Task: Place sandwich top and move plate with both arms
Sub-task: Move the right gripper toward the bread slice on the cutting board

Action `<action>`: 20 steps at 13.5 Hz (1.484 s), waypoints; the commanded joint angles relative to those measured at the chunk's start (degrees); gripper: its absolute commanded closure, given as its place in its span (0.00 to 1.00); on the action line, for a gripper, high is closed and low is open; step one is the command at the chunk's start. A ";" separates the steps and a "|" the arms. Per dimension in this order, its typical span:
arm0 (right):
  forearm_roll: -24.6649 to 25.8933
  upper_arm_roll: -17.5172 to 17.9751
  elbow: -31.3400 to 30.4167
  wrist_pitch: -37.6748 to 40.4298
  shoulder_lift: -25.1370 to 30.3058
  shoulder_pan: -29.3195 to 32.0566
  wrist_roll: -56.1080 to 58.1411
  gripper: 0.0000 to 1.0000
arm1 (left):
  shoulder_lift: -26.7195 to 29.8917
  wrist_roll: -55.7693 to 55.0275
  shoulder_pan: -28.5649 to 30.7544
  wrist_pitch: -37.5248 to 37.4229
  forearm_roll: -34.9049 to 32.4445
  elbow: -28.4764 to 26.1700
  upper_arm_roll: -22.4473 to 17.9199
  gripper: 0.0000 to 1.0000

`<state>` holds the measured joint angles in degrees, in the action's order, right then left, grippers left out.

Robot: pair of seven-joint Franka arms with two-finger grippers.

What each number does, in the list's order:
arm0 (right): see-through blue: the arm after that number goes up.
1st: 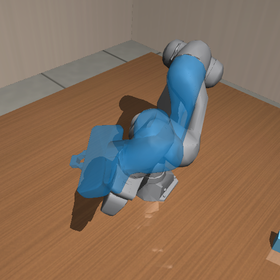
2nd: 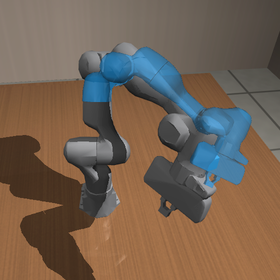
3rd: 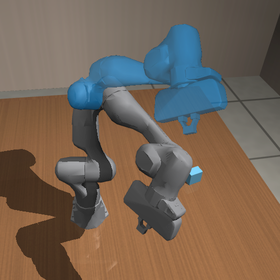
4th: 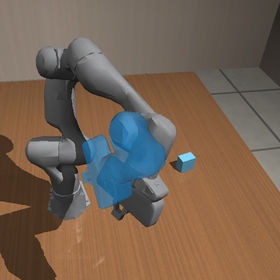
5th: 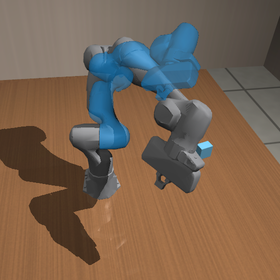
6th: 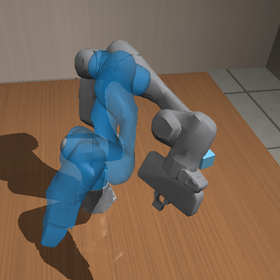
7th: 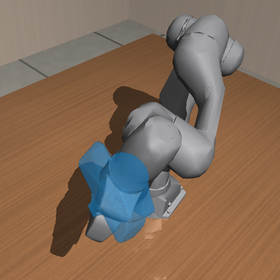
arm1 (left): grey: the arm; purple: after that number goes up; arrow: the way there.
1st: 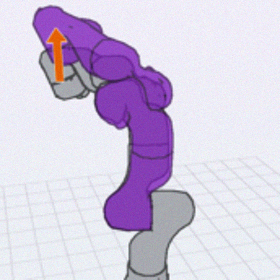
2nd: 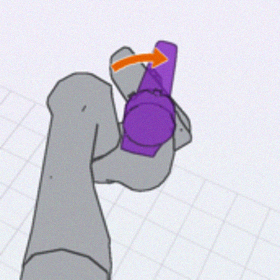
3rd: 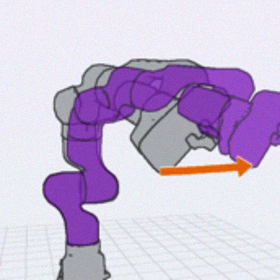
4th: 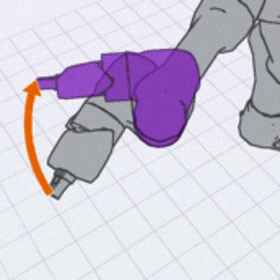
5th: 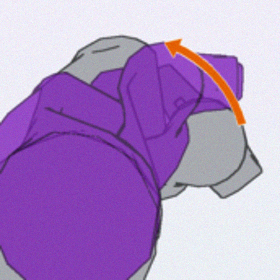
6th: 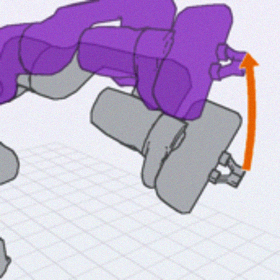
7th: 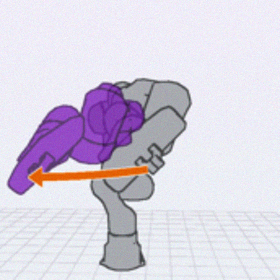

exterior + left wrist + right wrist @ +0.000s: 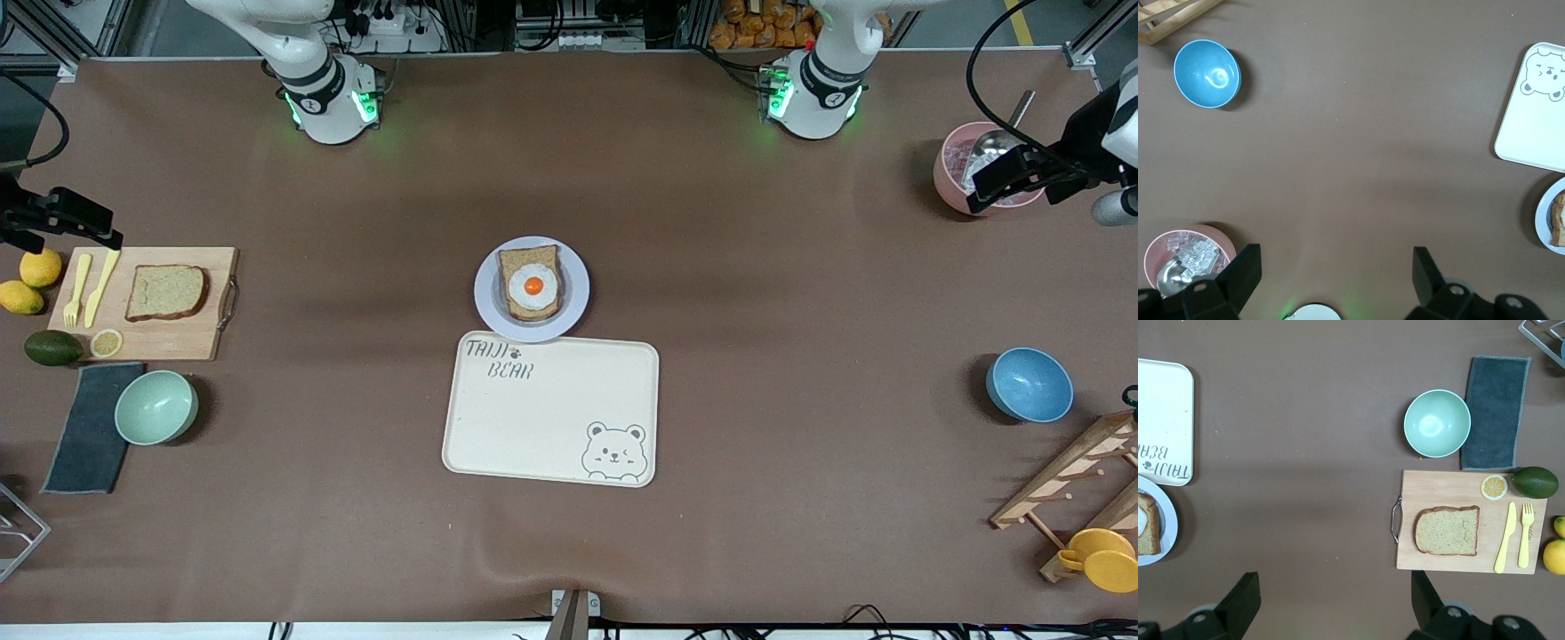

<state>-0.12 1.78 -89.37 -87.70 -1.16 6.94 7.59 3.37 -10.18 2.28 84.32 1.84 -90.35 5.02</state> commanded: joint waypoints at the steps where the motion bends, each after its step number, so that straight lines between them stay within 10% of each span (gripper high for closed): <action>1: 0.91 0.50 -0.37 0.60 1.07 0.62 -0.12 0.00 | -0.56 -0.01 0.35 -0.47 -1.13 1.31 0.43 0.00; 20: -0.14 0.41 -1.33 -0.98 -7.88 6.24 -0.12 0.00 | -3.64 -9.07 -0.17 3.22 0.10 -1.85 2.89 0.00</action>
<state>-0.10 1.51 -90.79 -88.81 -7.97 11.73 7.51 -1.05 -18.30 2.02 86.57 2.81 -90.94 7.56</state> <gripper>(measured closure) 0.000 0.000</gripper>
